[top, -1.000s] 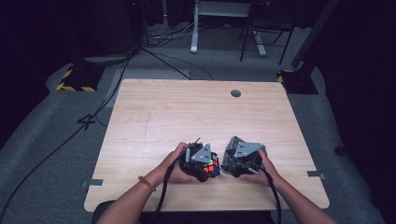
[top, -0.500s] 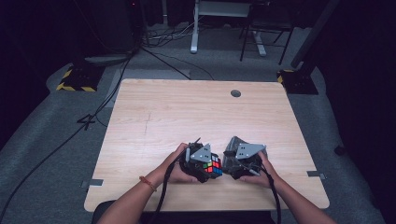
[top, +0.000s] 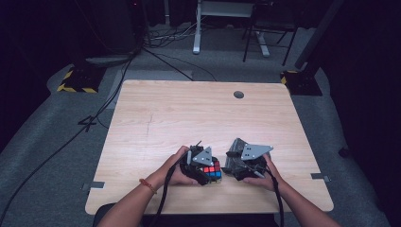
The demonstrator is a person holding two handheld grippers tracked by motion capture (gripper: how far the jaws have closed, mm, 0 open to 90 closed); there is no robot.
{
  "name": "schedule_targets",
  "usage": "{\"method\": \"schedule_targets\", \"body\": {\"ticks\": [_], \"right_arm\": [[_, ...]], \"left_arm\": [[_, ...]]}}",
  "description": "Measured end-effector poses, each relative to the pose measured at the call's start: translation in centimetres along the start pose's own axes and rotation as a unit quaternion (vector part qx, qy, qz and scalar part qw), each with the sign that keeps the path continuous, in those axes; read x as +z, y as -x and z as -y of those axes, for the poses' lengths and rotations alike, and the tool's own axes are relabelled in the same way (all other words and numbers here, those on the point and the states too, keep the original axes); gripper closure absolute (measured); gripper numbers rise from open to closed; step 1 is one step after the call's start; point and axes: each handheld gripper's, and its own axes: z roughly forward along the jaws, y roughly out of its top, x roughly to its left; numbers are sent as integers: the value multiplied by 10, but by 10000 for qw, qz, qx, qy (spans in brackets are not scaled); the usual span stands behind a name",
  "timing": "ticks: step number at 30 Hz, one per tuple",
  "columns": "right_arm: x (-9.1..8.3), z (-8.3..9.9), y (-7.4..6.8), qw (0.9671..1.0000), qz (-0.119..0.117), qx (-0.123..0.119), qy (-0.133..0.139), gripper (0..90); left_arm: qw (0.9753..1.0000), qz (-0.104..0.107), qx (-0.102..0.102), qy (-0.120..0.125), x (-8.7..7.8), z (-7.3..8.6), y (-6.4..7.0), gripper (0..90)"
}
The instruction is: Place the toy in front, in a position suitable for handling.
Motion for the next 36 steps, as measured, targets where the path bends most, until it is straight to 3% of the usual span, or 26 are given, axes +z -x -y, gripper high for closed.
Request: {"method": "schedule_targets", "body": {"ticks": [9,16,19,22,25,28,33,36], "right_arm": [[4,0,-3,9995,114,-165,-251,368],[-16,4,8,9967,624,-159,-490,367],[-25,8,20,9933,834,-39,-799,358],[-33,13,31,9903,1075,-9,-885,352],[-36,22,42,9908,941,271,-934,343],[-34,30,46,9896,862,278,-1115,346],[-30,43,47,9839,764,308,-1586,347],[-31,50,48,9855,708,550,-1442,368]], "left_arm": [[10000,13,-69,-32,-2,3,-2,334],[9987,-166,-370,-295,0,14,0,163],[9976,-71,-601,-345,0,20,-1,154],[9975,-88,-558,-422,1,23,0,158],[9975,-55,-516,-475,4,22,2,249],[9970,-67,-520,-562,6,23,0,301],[9965,-45,-553,-624,2,25,-1,319],[9957,-73,-639,-673,-2,28,-3,318]]}}
